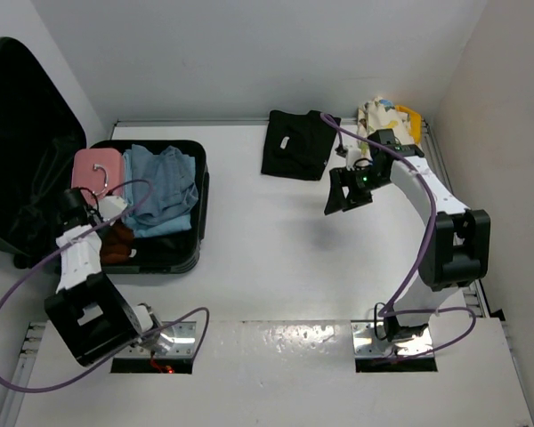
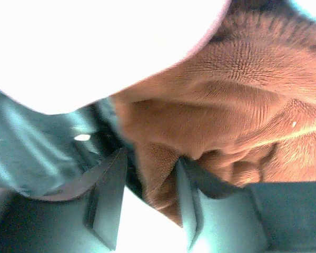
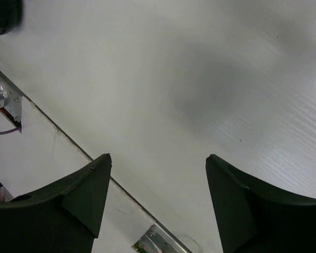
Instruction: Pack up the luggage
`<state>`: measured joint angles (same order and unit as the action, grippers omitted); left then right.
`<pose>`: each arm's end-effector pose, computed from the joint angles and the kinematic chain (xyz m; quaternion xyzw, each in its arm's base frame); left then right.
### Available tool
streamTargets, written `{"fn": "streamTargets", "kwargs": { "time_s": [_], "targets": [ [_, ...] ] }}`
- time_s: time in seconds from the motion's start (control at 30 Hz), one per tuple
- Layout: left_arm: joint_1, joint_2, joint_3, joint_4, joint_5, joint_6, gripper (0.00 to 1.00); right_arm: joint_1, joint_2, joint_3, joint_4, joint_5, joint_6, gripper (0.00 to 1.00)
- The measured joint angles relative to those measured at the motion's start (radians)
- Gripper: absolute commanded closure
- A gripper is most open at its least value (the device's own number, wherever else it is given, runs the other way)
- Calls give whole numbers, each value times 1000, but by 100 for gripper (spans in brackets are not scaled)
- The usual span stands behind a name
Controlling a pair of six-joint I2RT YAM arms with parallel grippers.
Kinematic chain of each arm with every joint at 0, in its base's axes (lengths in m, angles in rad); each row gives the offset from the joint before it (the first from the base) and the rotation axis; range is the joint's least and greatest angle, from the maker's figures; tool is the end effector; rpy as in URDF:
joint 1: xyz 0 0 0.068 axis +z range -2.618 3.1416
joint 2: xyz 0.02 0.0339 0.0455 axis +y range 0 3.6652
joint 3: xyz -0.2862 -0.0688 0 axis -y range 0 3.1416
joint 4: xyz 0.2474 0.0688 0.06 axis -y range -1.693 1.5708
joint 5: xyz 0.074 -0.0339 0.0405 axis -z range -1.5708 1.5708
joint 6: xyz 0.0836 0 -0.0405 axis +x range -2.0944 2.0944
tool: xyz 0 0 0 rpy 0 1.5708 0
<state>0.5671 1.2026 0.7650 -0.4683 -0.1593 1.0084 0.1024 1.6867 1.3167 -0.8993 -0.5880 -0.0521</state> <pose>0.2148 0.1525 0.2068 0.1809 0.9251 0.2836 0.1762 0.3415 0.0817 0.2272 -0.1164 0.9401 0.2900 0.1365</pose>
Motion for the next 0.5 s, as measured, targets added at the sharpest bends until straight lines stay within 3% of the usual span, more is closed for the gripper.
{"fn": "streamTargets", "kwargs": {
  "time_s": [0.07,0.1,0.2,0.3,0.33,0.5],
  "targets": [
    [4,-32,58,-65,87,12,37,0,0,0,1,1,-1,26],
    [-4,-59,80,-95,130,14,21,0,0,0,1,3,-1,26],
    [-56,-164,148,-174,255,-15,18,-1,-4,0,13,8,8,24],
    [-181,-261,252,-217,338,-90,17,-7,-19,0,56,20,56,24],
    [-215,-270,286,-222,359,-128,11,-9,-26,0,77,35,78,23],
    [-346,-174,521,-249,357,-381,10,-15,-53,-5,257,193,196,22]
  ]
}}
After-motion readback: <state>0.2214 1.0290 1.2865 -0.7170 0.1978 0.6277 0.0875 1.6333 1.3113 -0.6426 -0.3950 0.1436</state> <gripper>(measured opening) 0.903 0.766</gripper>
